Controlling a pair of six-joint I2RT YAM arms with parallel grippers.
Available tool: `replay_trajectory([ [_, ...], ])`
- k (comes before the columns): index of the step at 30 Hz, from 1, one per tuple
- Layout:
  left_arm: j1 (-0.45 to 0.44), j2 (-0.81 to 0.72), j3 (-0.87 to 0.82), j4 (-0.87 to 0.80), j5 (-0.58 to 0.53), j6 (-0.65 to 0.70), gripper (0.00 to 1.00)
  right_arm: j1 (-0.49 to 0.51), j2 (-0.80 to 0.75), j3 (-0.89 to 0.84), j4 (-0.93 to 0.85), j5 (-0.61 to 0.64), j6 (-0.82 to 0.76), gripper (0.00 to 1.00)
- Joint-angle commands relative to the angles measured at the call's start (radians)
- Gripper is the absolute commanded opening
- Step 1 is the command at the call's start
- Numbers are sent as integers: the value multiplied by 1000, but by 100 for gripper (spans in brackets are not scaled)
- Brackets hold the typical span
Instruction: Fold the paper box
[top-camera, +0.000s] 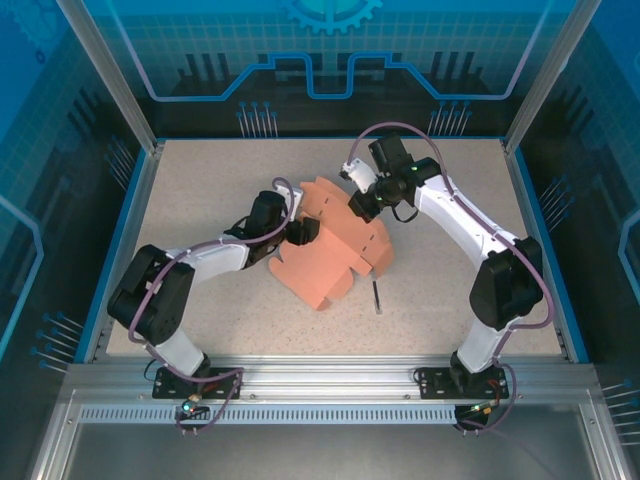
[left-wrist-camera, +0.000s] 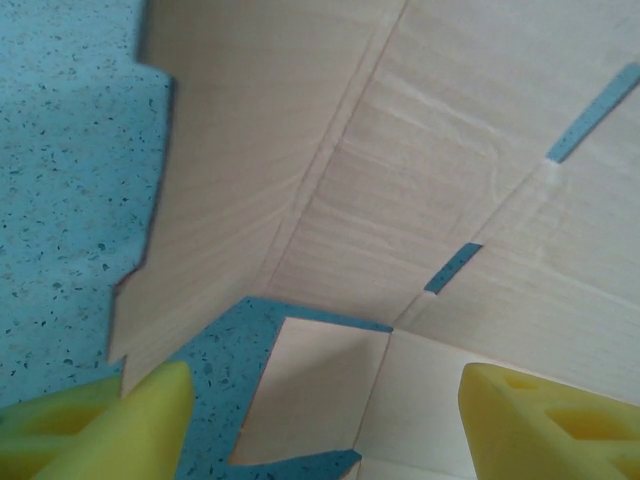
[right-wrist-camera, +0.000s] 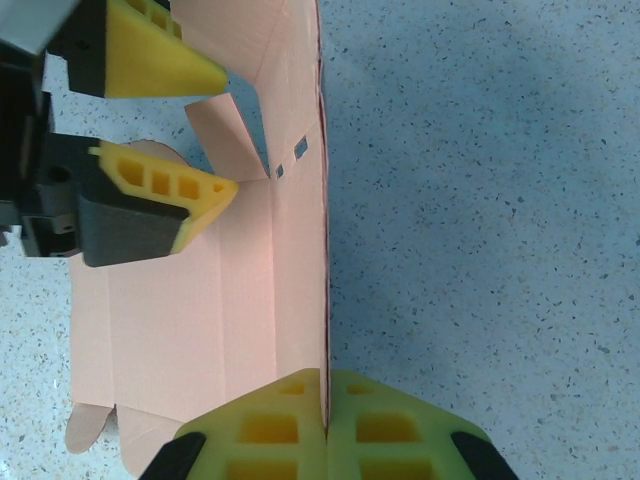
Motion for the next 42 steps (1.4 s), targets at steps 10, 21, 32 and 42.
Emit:
replay_trajectory([
  [10, -8, -16, -44, 86, 229, -62, 62, -14, 21, 32, -8, -18, 34, 0],
  [21, -33, 5, -87, 184, 269, -89, 56, -17, 45, 46, -9, -25, 47, 0],
  [32, -46, -46, -101, 183, 238, 36, 58, -19, 57, 41, -8, -37, 56, 0],
  [42, -61, -24, -71, 121, 232, 86, 58, -17, 63, 42, -6, -44, 60, 0],
])
